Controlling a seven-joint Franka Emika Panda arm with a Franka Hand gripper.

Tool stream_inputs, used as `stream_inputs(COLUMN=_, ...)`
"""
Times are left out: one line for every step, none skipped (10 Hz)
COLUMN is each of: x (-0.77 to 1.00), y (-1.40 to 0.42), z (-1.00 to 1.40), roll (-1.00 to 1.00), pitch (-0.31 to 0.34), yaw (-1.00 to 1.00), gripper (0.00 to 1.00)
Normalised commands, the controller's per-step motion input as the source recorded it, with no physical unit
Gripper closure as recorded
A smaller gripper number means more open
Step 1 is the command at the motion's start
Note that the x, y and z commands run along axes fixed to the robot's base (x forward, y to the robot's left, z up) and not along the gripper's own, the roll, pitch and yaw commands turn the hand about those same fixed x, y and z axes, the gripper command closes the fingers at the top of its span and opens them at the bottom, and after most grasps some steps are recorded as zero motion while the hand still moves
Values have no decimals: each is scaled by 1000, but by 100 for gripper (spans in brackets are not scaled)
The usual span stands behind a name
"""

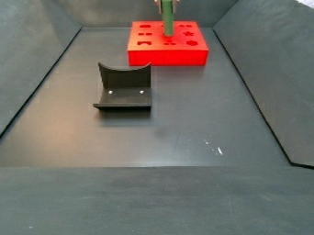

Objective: Insert the round object.

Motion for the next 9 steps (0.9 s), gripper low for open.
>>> stream_inputs(x=-217, y=0, z=-117, roll=-64, pitch=-114, yaw=0, gripper=100)
stream_inputs(x=0, y=0, z=-303, roll=0, pitch=-16, yaw=46, gripper=100)
stream_inputs(x=0, y=0, z=-334, roll=0, pitch=-3, yaw=37, gripper=100)
stream_inputs(x=89, y=-57, z=-397, roll=0, pitch=0, yaw=0, gripper=100)
stream_inputs(x=157, y=-100, z=-643, roll=0, pitch=-34, yaw=6, gripper=100)
stream_inputs(x=97, y=-71, z=-780, roll=0, pitch=-77, yaw=20, gripper=100)
stream_inputs(x=83, y=-51, z=-763, roll=0, pitch=-77, yaw=29, gripper=100)
stream_inputs(x=11, y=-40, z=-743, roll=46, pitch=-83, yaw=49, gripper=100)
stream_inputs(x=0, y=-31, z=-706, roll=99, pitch=-84, yaw=57, gripper=100)
